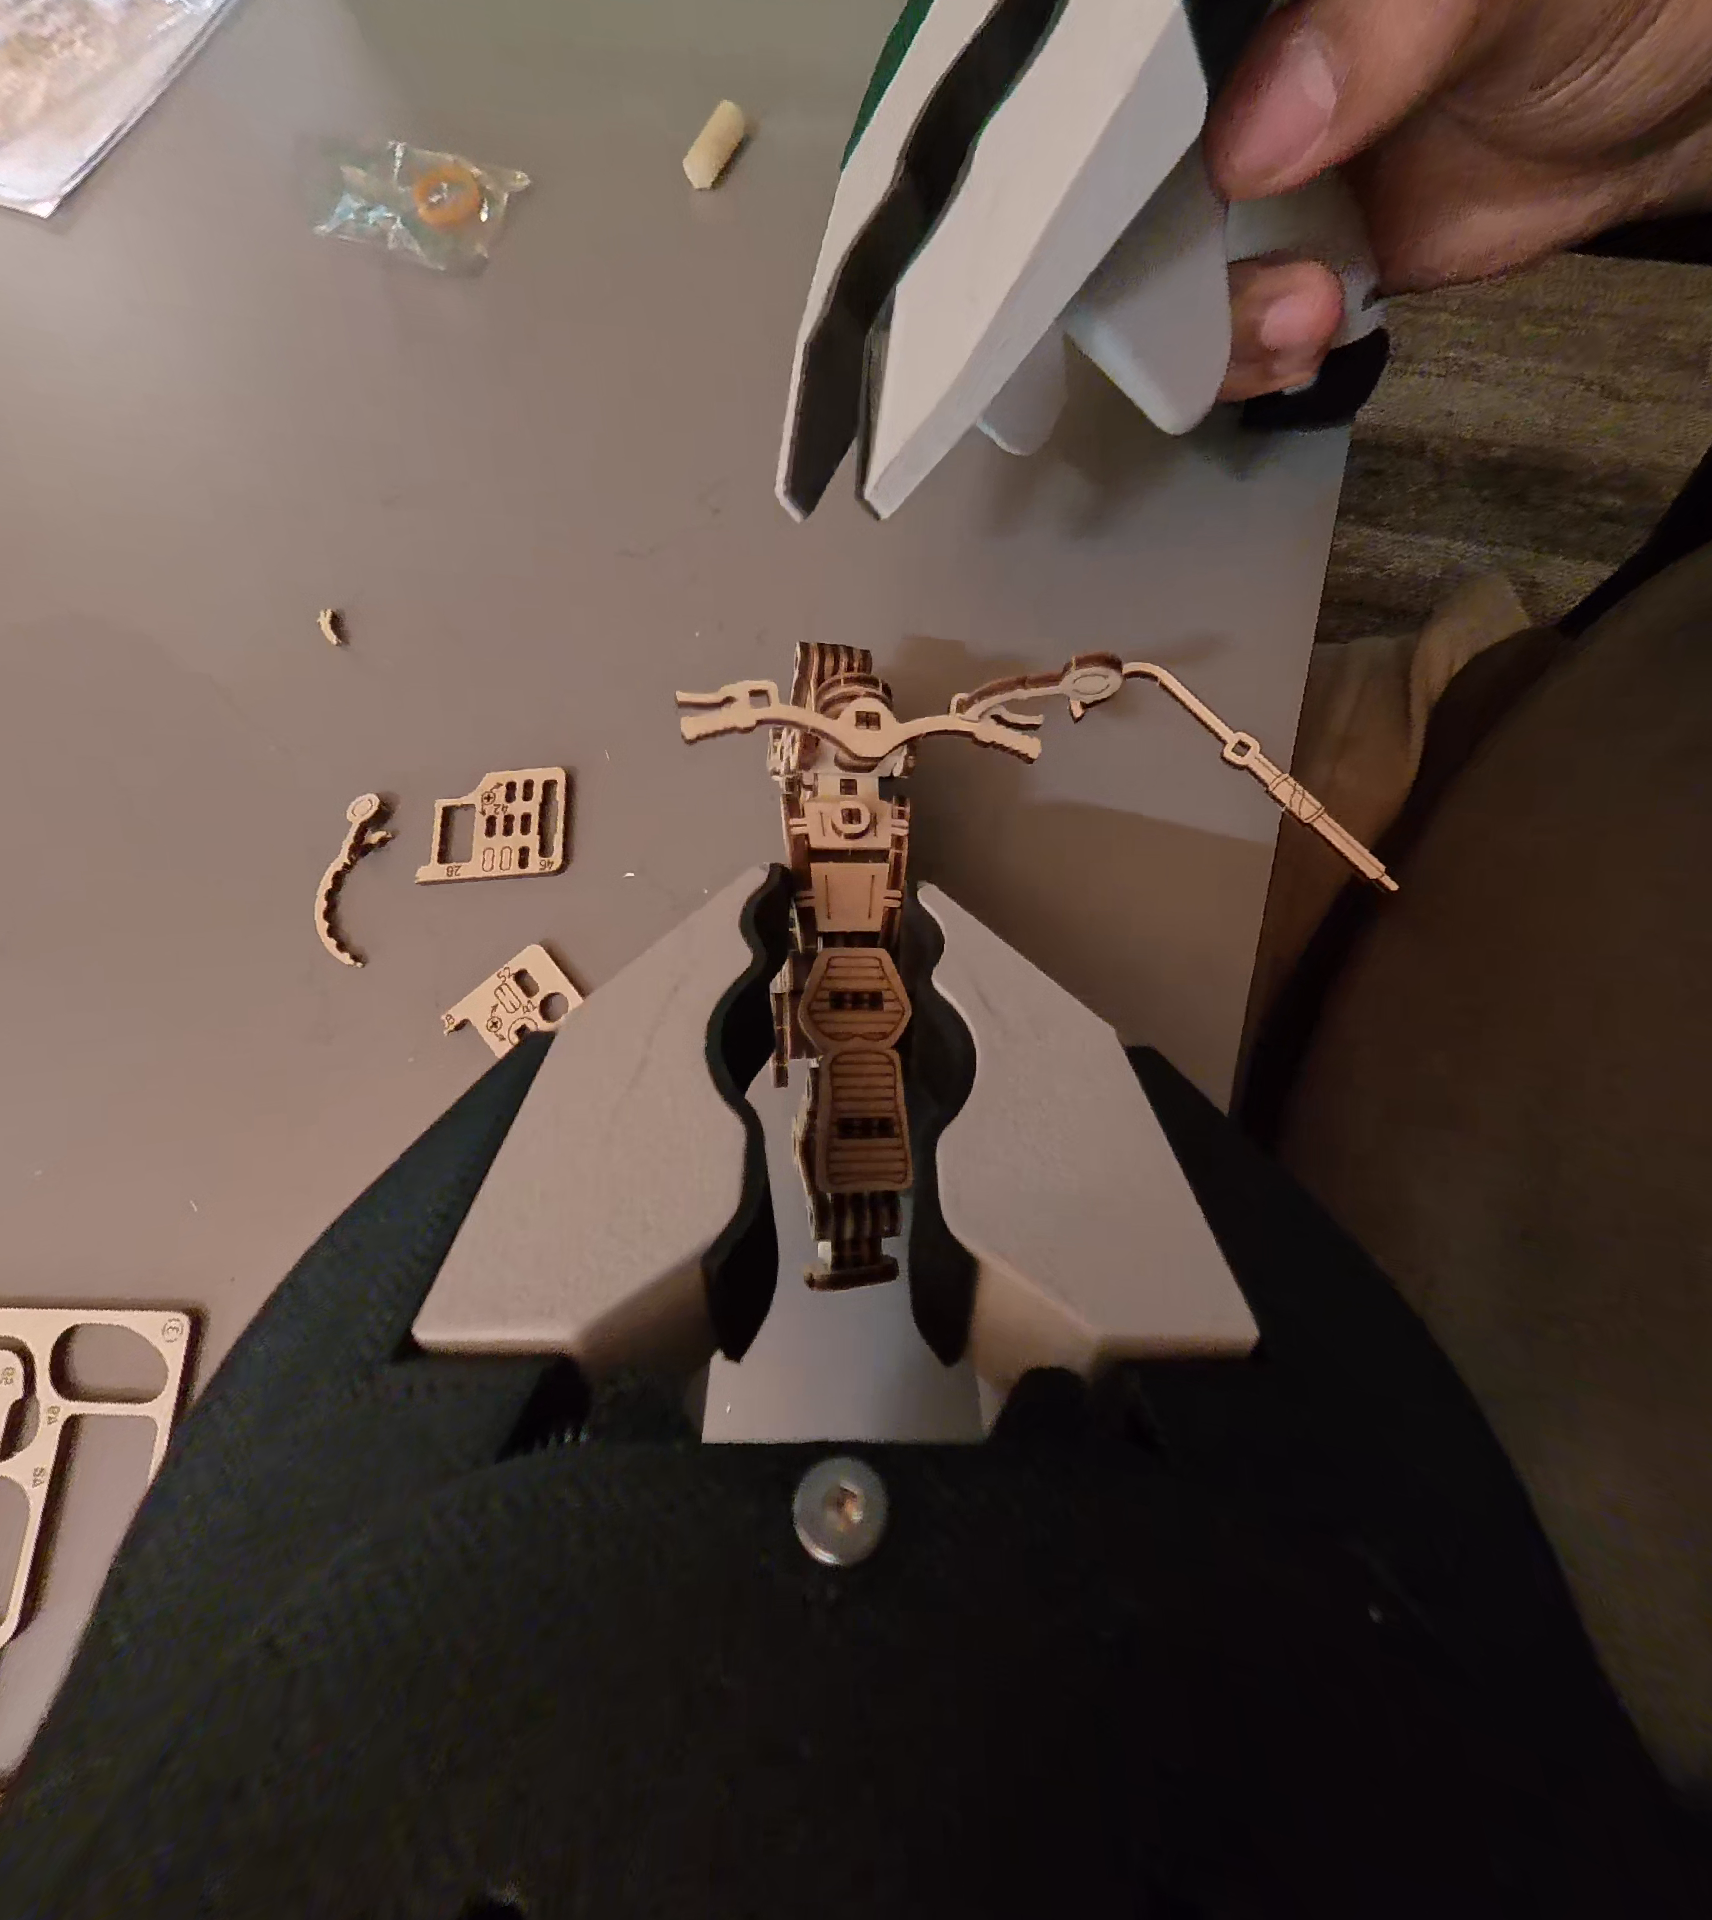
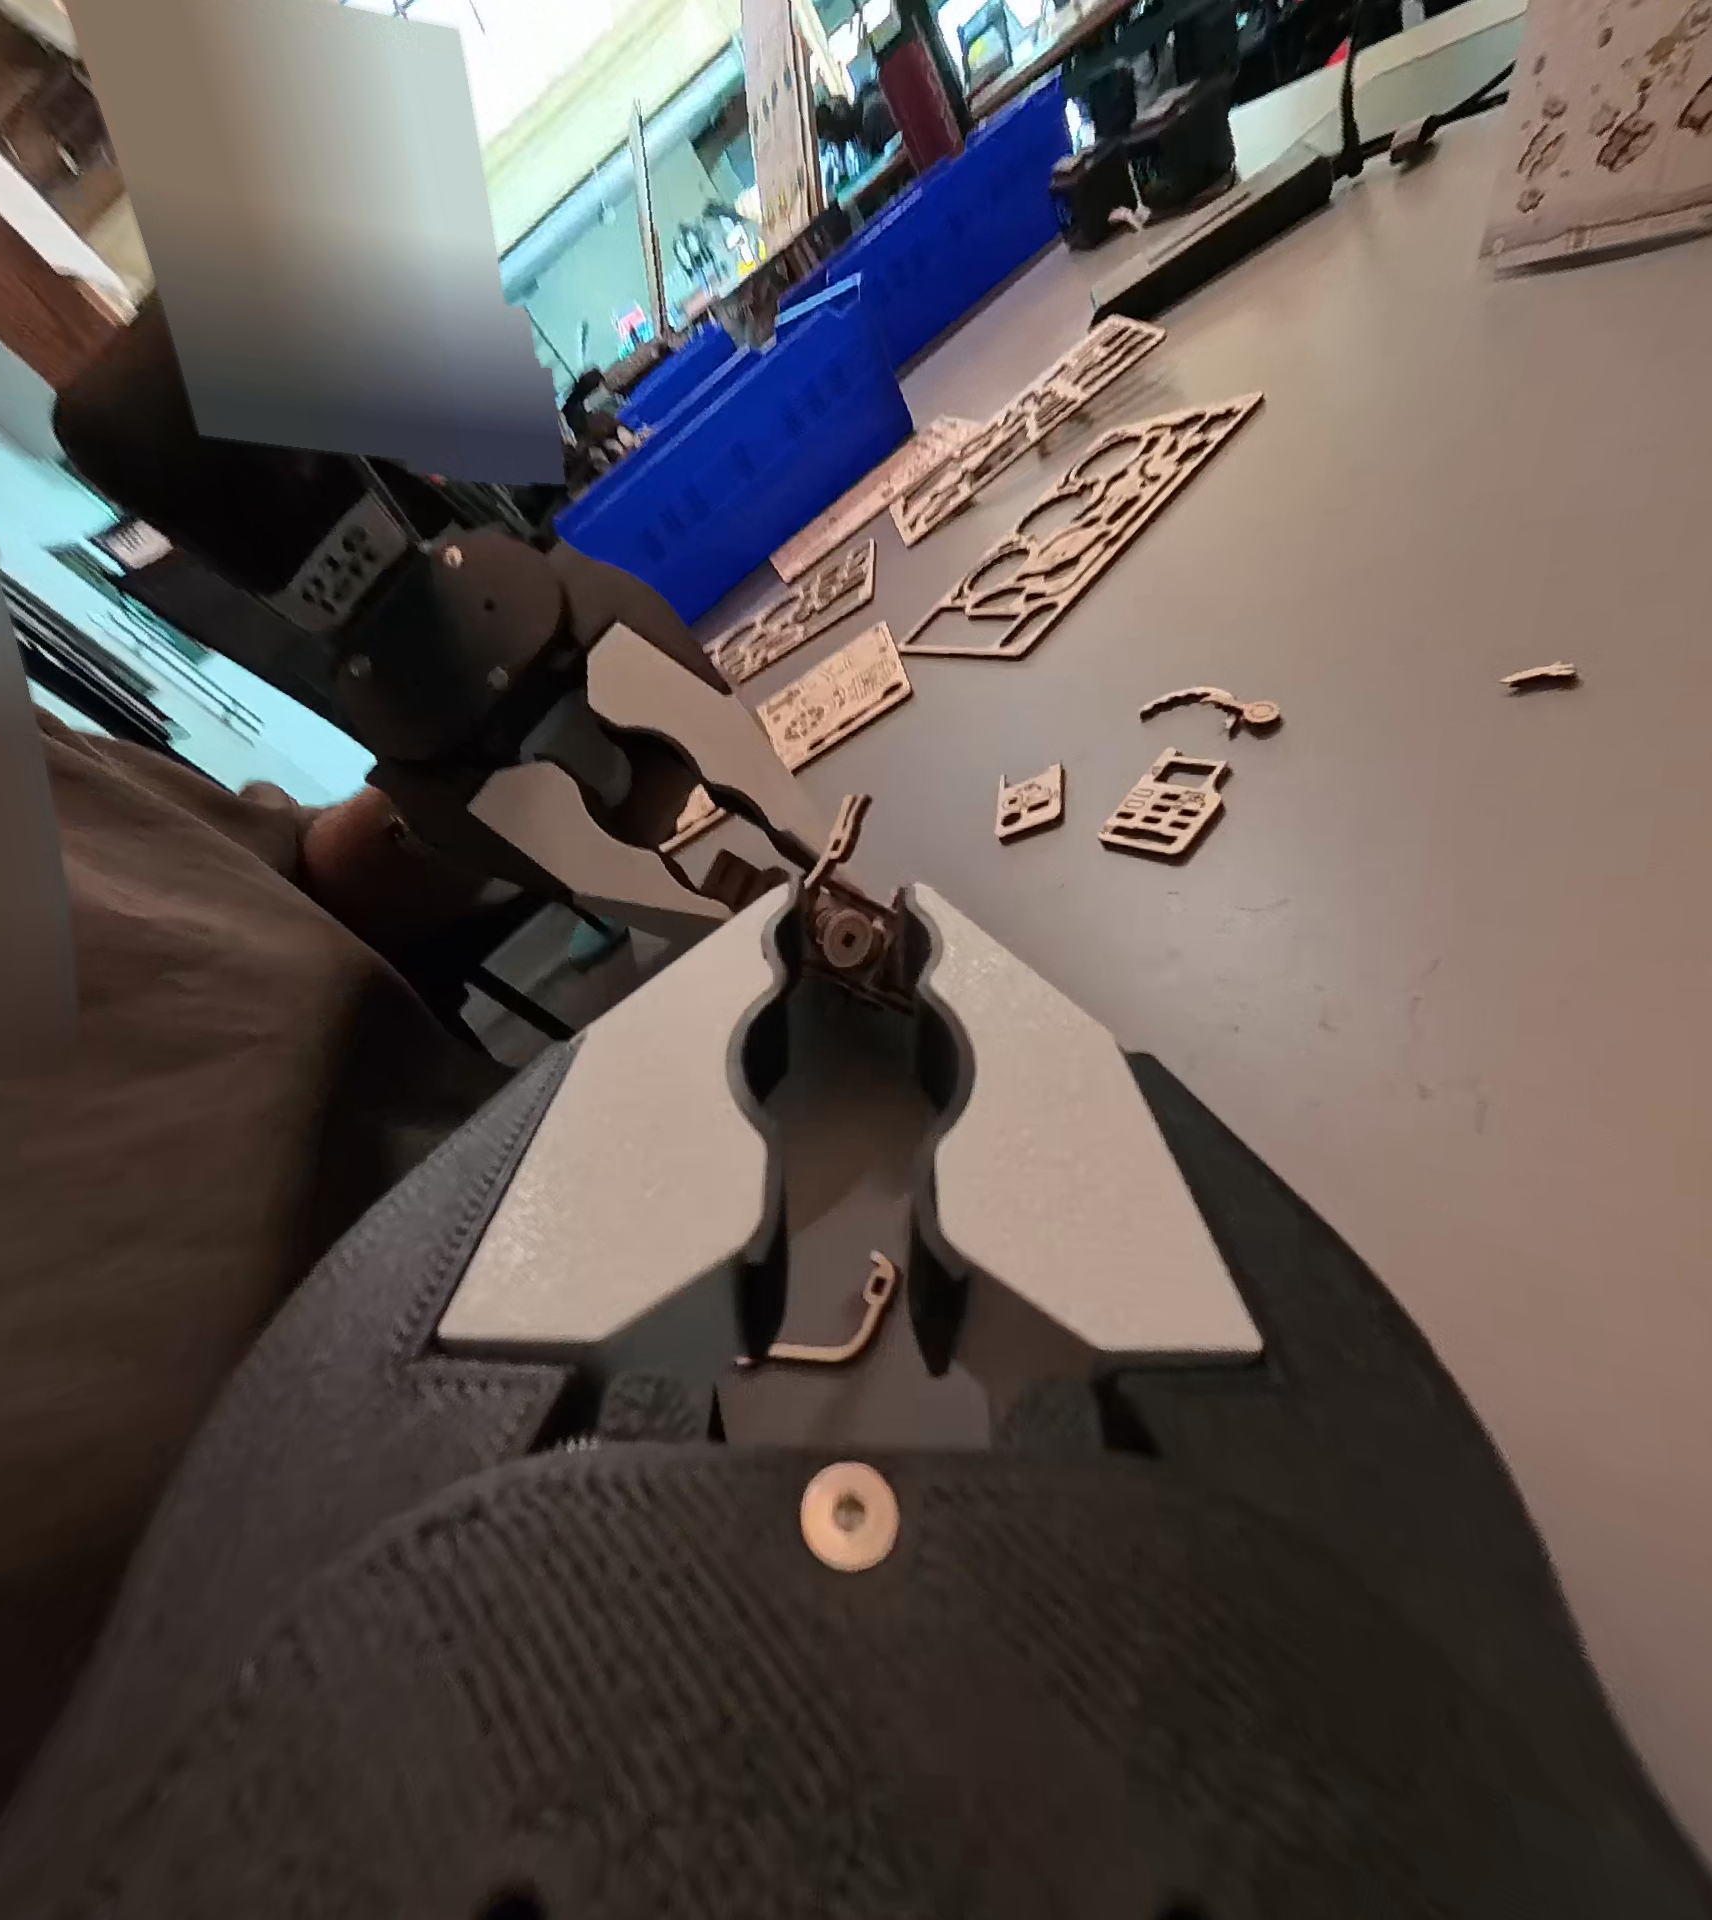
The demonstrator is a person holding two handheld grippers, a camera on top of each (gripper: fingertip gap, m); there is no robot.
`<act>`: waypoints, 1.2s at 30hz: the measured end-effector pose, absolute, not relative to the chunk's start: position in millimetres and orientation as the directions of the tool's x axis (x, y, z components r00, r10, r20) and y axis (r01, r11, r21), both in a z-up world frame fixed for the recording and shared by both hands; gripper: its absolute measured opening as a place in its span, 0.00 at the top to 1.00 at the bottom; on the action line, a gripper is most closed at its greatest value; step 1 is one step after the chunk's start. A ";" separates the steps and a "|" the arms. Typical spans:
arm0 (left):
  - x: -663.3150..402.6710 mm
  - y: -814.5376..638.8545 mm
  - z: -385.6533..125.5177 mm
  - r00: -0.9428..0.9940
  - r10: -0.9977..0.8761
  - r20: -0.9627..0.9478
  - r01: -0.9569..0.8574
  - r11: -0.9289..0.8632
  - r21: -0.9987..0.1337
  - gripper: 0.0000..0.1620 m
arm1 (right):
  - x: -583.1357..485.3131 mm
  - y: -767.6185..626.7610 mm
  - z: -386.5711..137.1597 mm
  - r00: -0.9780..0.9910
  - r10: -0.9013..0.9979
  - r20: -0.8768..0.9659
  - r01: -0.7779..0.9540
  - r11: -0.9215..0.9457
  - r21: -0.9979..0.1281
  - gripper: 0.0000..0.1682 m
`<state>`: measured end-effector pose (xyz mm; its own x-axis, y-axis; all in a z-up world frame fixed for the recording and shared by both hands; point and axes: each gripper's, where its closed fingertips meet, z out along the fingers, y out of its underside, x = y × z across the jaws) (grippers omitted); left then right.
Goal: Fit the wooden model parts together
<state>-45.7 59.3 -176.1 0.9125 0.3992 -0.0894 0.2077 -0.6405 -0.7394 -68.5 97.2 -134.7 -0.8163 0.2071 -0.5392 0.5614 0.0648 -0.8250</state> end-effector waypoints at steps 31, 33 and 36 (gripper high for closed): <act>-31.8 54.4 -174.2 0.928 0.318 0.195 0.350 -0.560 -0.751 0.89 | -46.3 90.4 -155.6 -0.961 0.173 -0.214 0.263 0.352 -0.898 0.87; -30.5 54.2 -174.3 0.930 0.307 0.201 0.347 -0.561 -0.752 0.89 | -48.6 94.1 -160.5 -0.966 0.180 -0.188 0.244 0.379 -0.893 0.86; -26.2 54.4 -173.9 0.935 0.279 0.217 0.343 -0.565 -0.751 0.89 | -47.3 94.5 -166.1 -0.967 0.172 -0.187 0.243 0.408 -0.880 0.82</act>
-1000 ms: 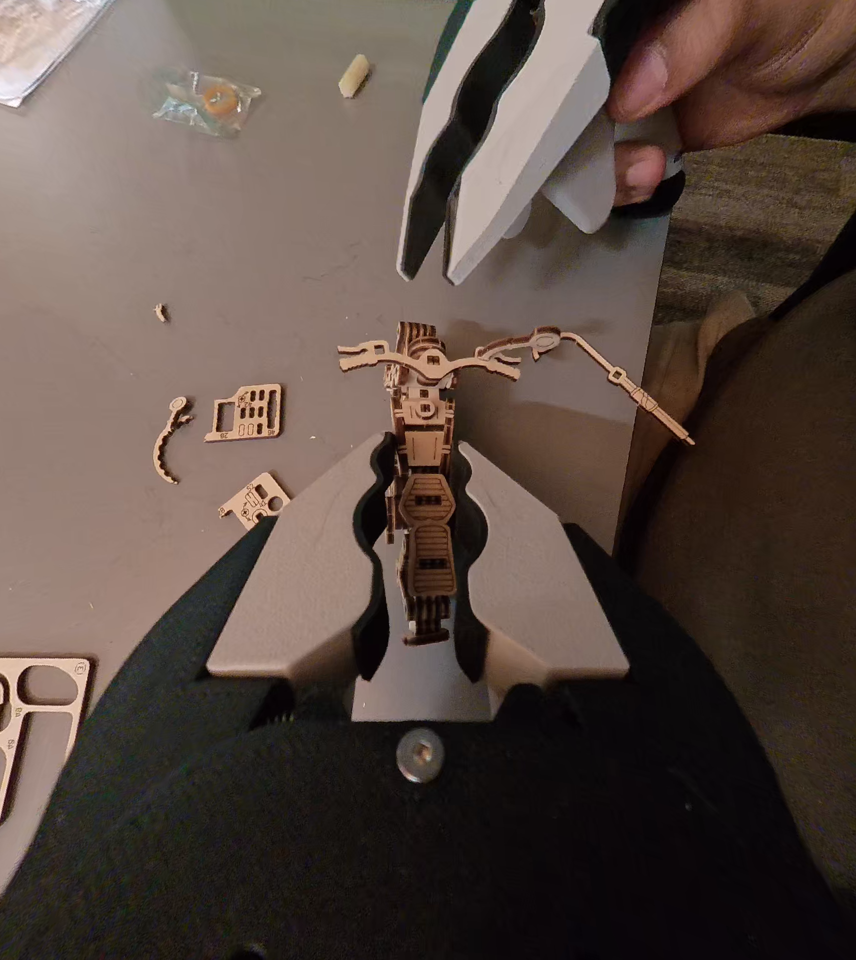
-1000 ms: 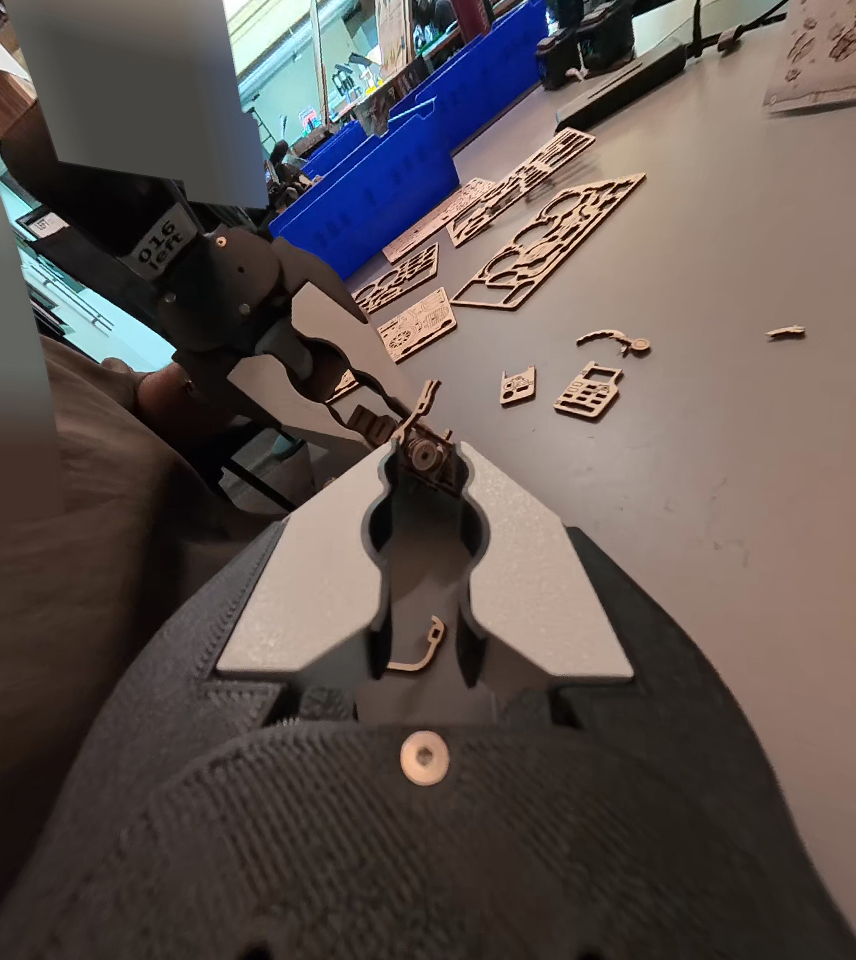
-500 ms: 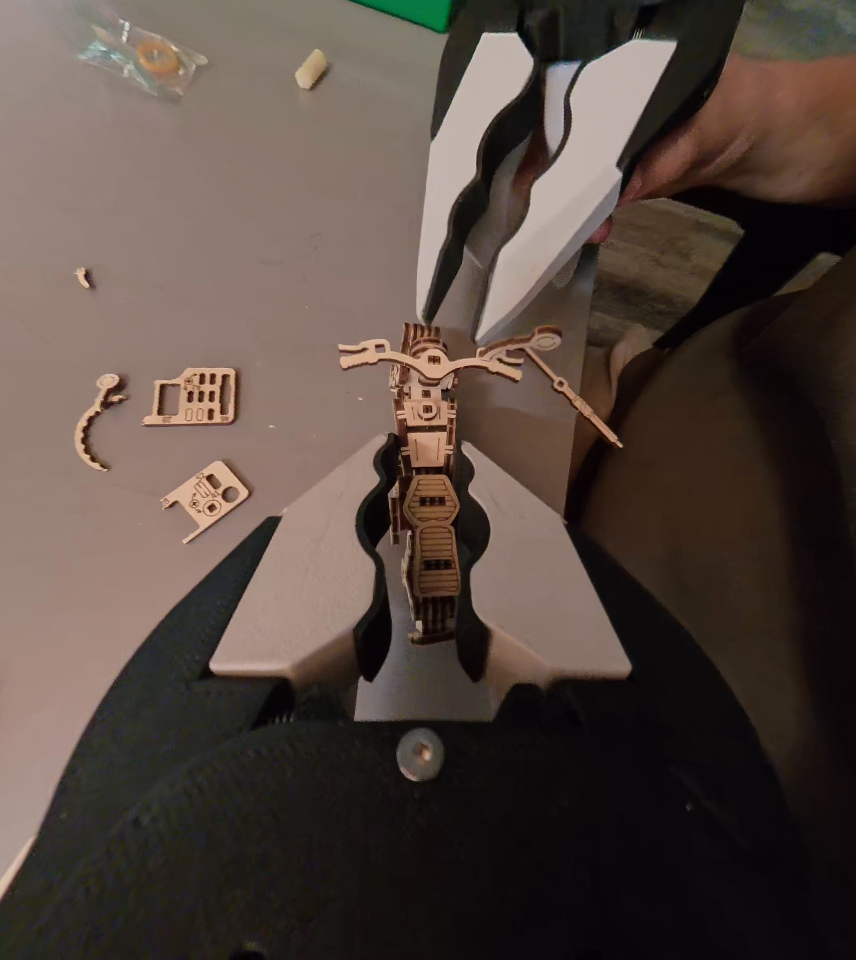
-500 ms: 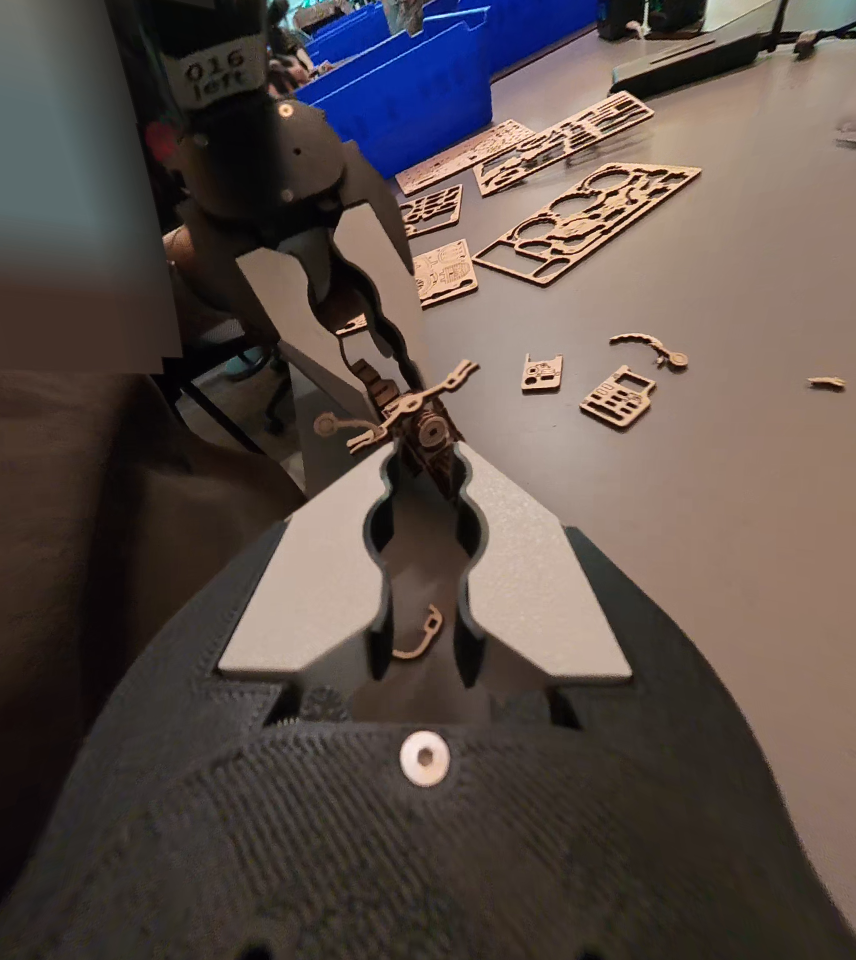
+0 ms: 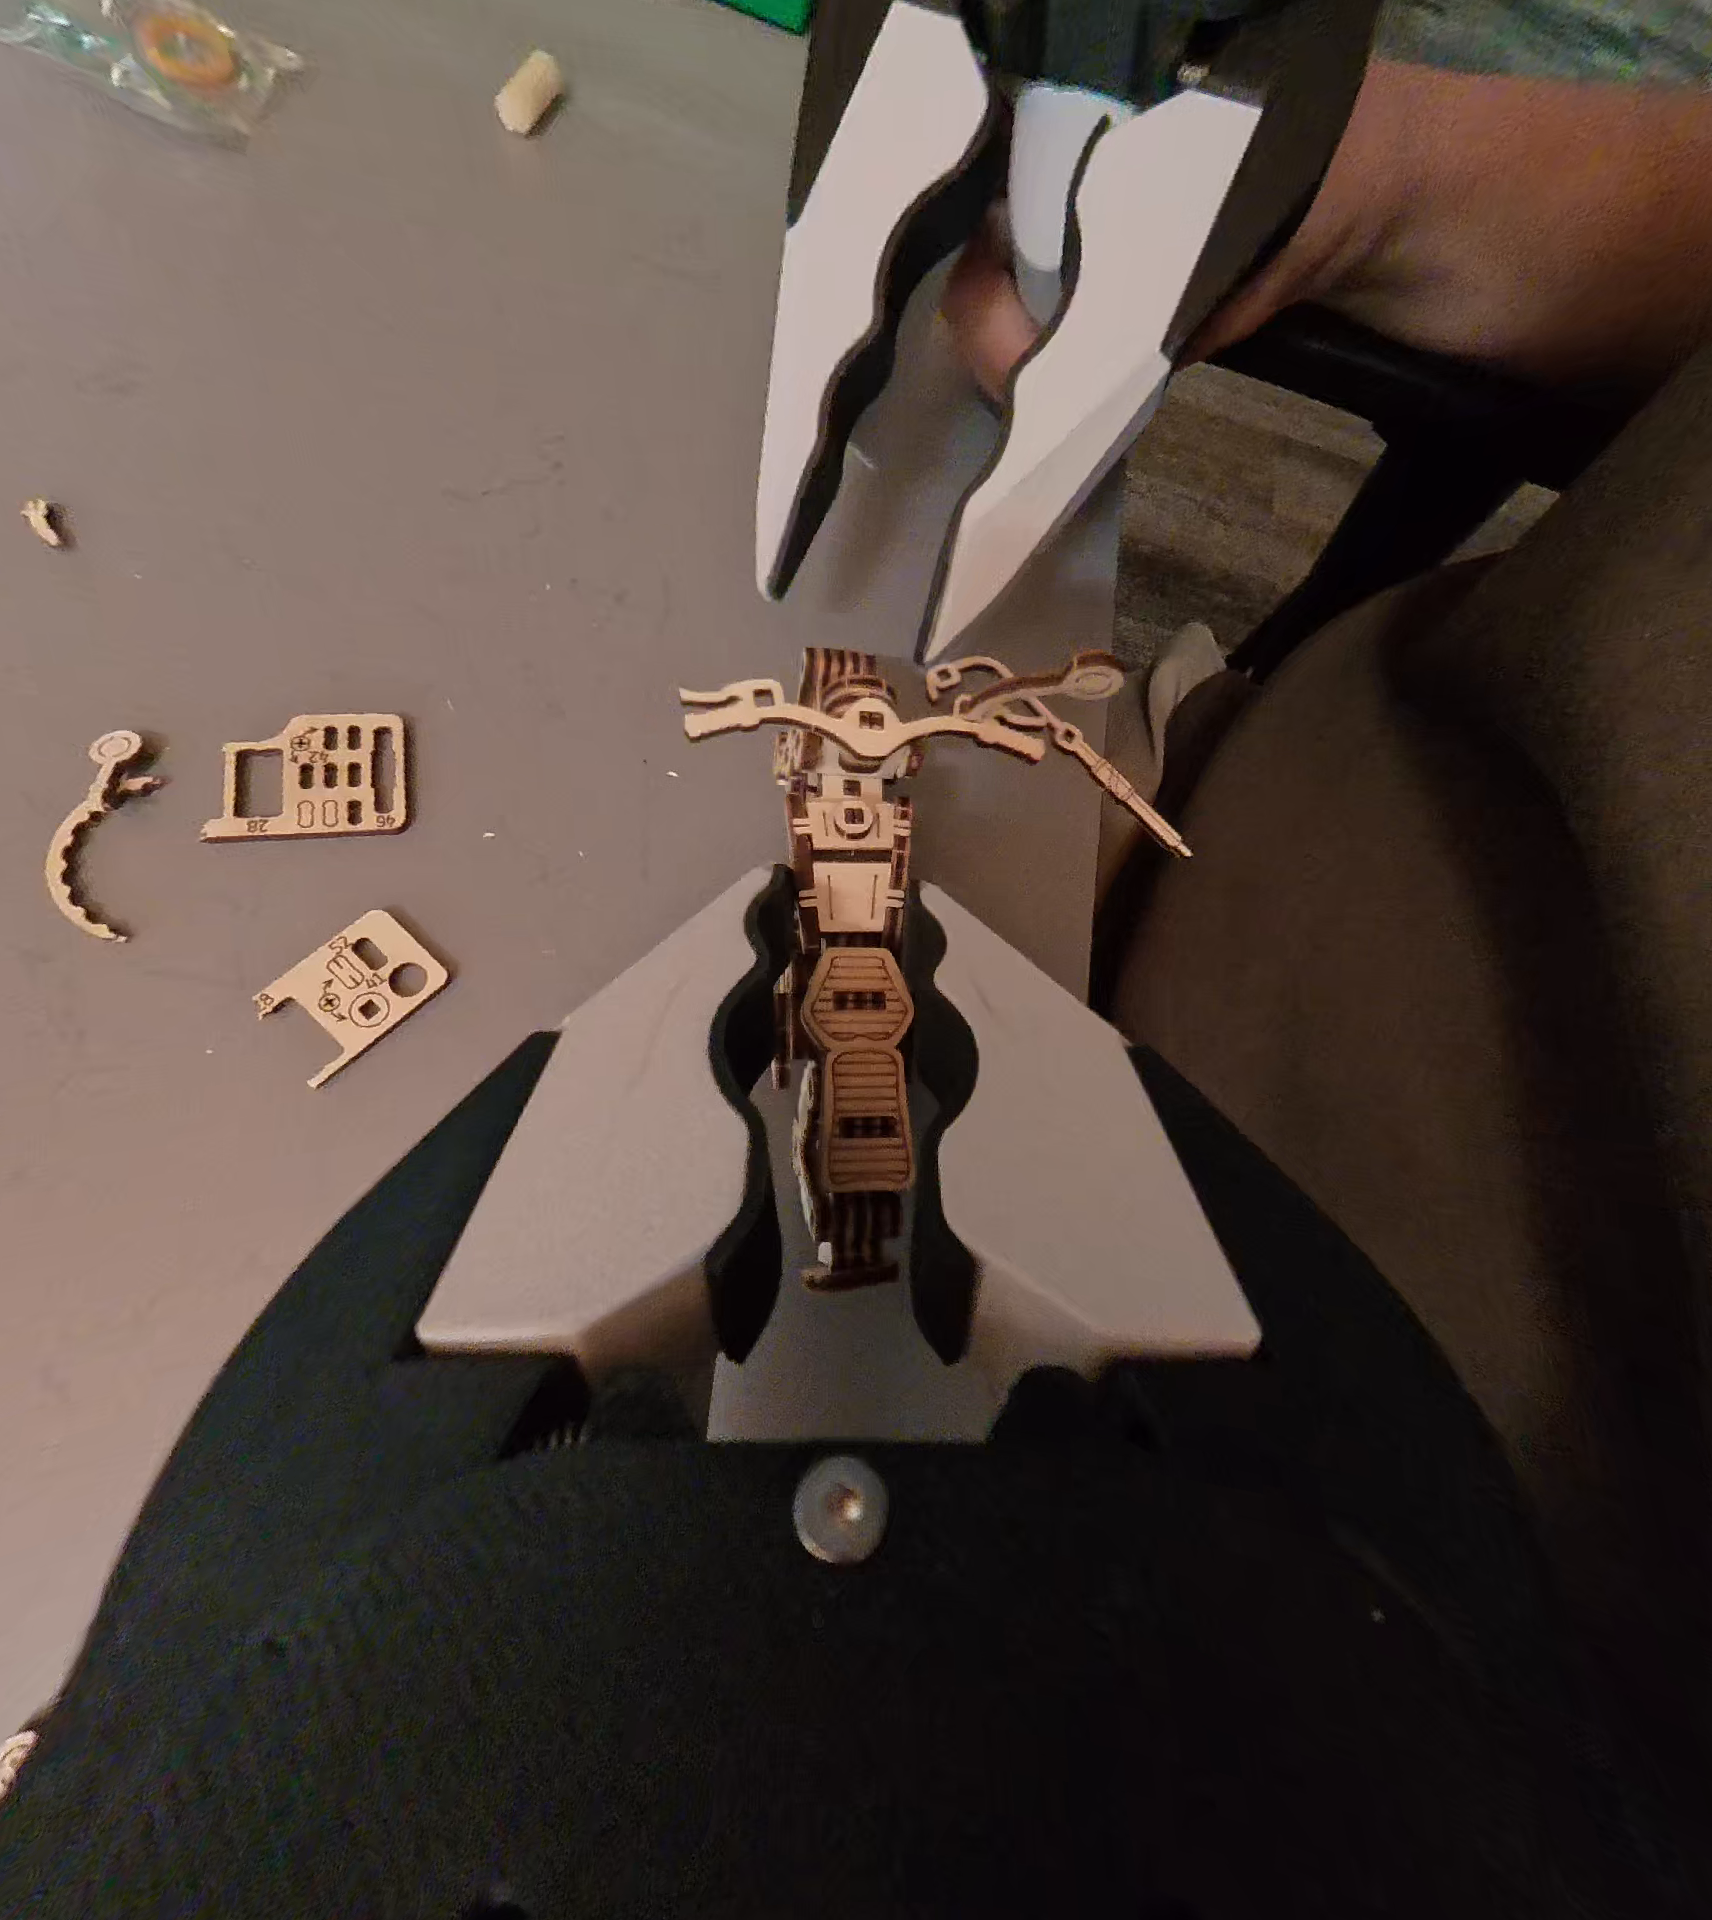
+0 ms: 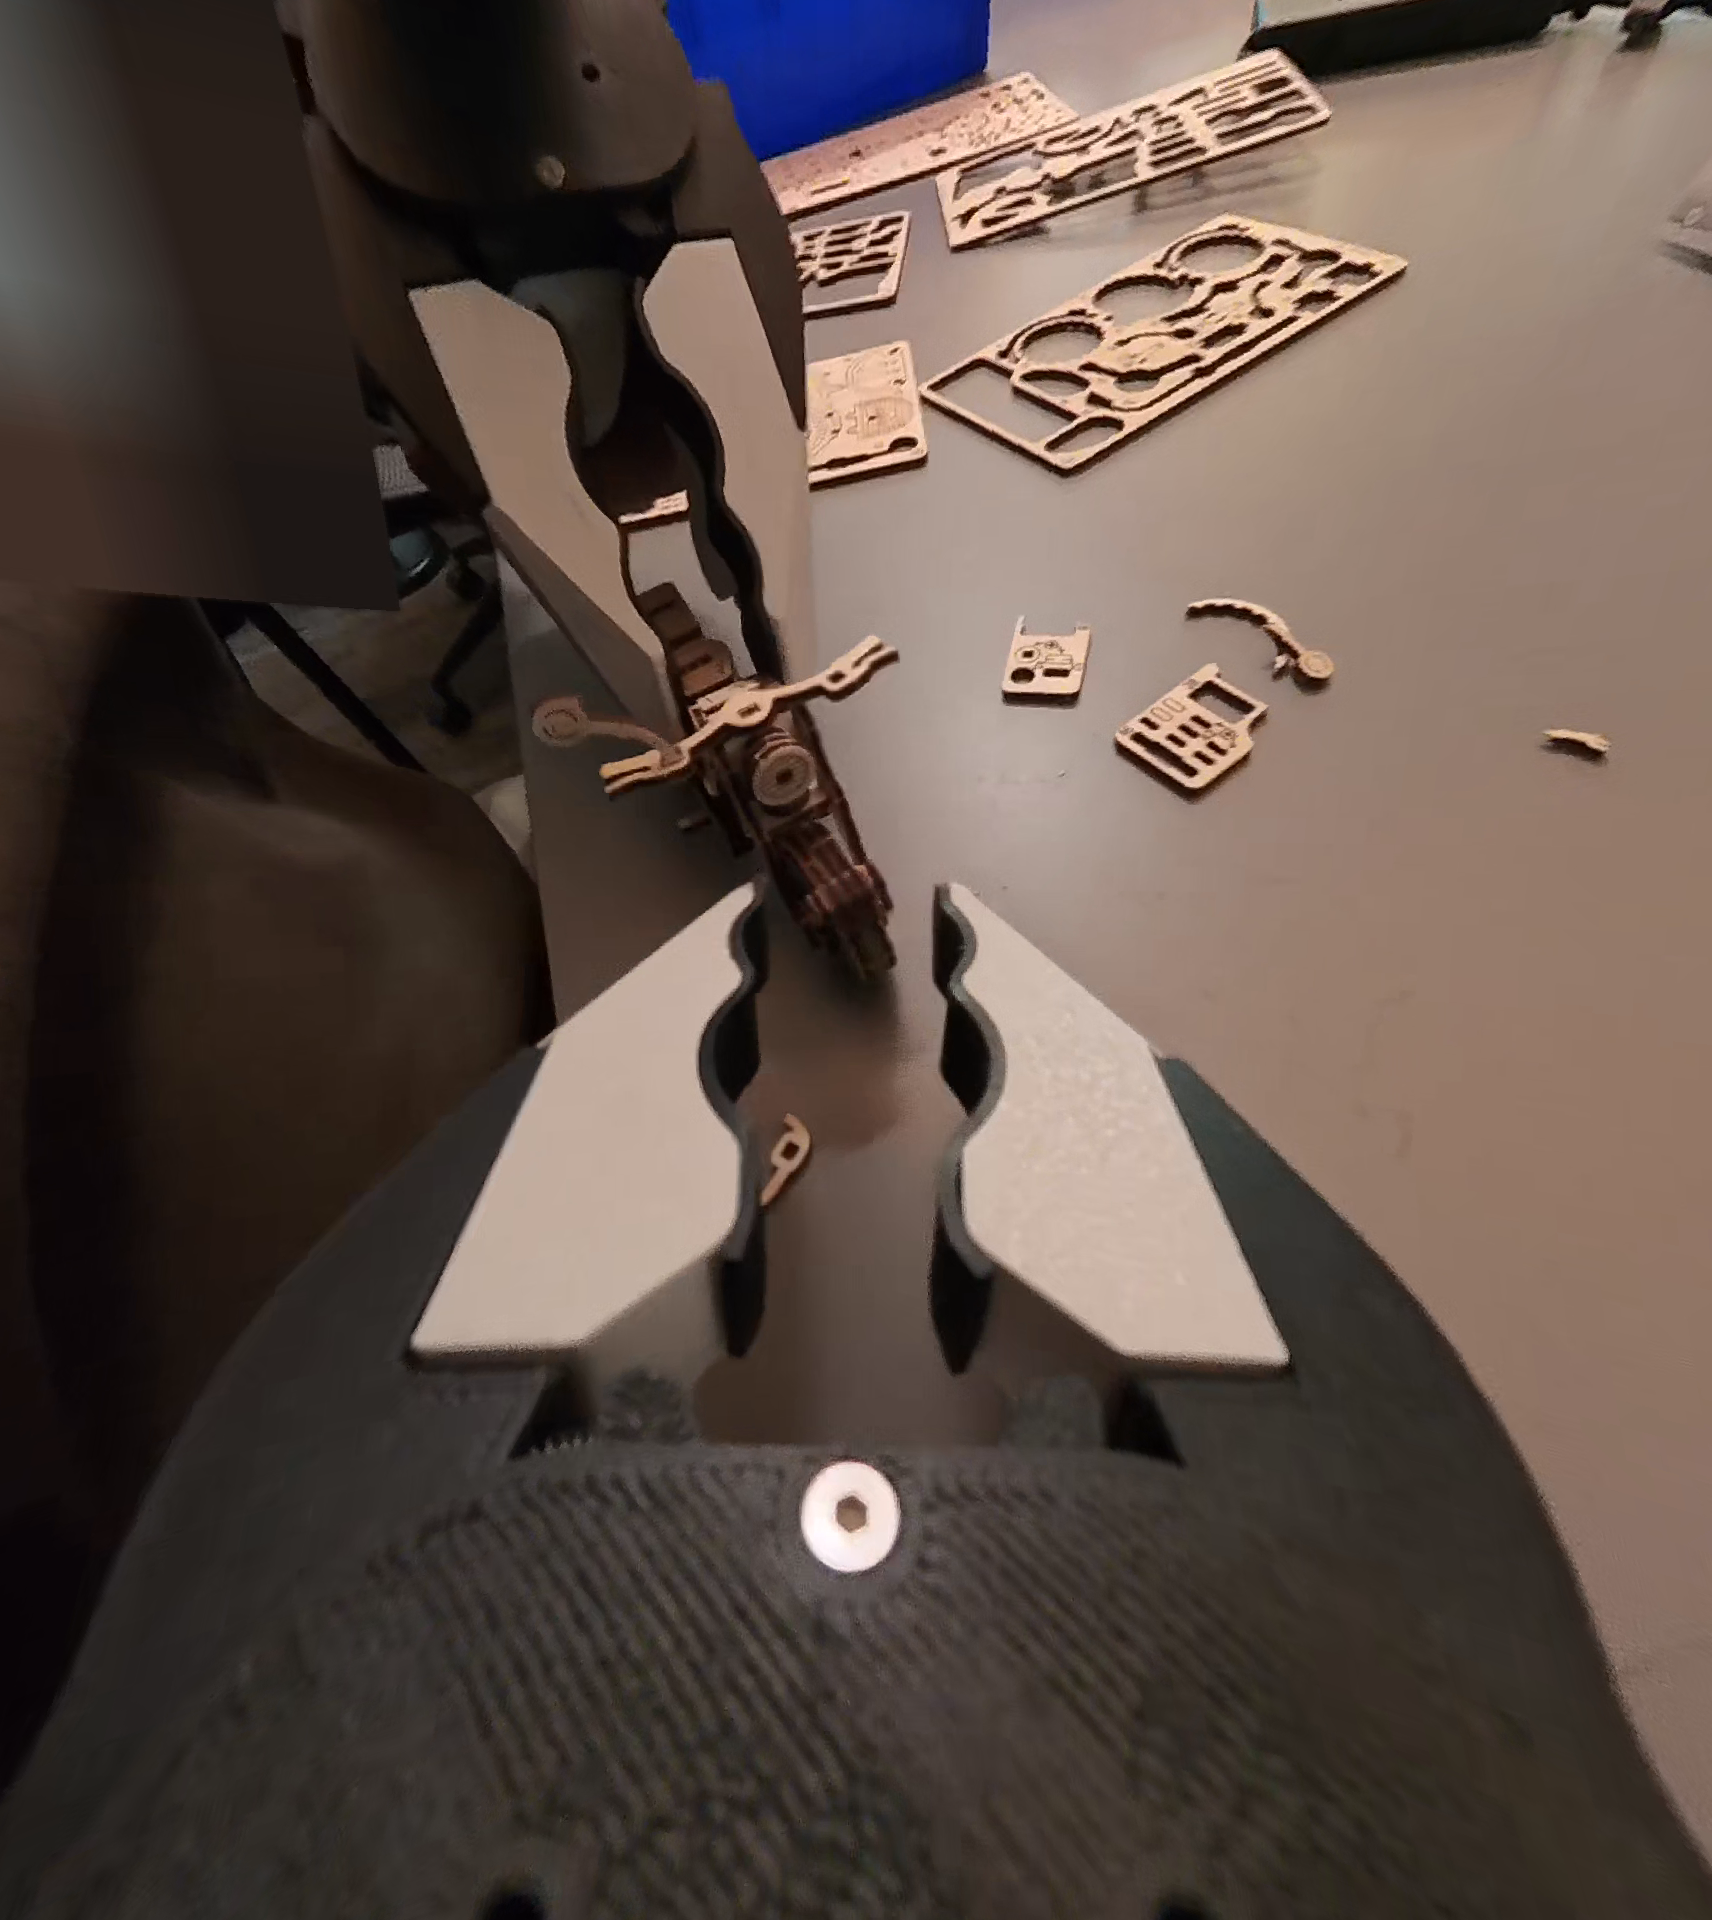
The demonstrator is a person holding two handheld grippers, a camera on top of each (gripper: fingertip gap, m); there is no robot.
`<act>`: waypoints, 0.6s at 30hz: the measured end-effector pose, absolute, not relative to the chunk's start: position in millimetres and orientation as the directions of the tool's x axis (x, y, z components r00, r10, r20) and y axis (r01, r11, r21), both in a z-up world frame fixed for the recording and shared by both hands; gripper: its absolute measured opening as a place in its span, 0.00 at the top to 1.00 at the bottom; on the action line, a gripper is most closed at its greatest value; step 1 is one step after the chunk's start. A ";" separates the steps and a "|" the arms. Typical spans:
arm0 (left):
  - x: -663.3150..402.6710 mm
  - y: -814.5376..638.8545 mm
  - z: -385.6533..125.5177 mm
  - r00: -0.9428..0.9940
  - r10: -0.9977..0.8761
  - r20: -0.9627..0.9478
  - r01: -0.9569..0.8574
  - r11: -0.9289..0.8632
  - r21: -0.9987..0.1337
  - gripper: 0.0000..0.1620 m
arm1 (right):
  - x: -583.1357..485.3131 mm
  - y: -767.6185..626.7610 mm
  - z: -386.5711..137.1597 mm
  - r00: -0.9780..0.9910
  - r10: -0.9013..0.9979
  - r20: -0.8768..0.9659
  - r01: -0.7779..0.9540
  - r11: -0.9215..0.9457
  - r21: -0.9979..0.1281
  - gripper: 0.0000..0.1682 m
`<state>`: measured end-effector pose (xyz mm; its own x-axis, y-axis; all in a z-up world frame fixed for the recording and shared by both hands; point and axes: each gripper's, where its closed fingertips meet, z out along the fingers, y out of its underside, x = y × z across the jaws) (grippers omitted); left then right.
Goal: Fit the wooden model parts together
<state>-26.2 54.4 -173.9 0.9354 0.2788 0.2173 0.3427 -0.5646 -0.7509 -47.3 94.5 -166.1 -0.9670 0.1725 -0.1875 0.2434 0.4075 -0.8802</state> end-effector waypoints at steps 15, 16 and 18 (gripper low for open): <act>-8.4 59.0 -160.5 0.895 0.152 0.419 0.437 -0.483 -0.759 0.89 | -21.4 89.0 -156.8 -0.967 0.023 -0.255 0.244 0.383 -0.891 0.83; -8.2 59.0 -158.7 0.888 0.141 0.438 0.450 -0.469 -0.760 0.89 | -20.5 89.4 -153.3 -0.960 0.010 -0.281 0.265 0.363 -0.893 0.83; -7.4 58.8 -153.9 0.871 0.115 0.478 0.477 -0.438 -0.762 0.89 | -19.7 90.4 -149.1 -0.950 -0.007 -0.312 0.291 0.341 -0.894 0.85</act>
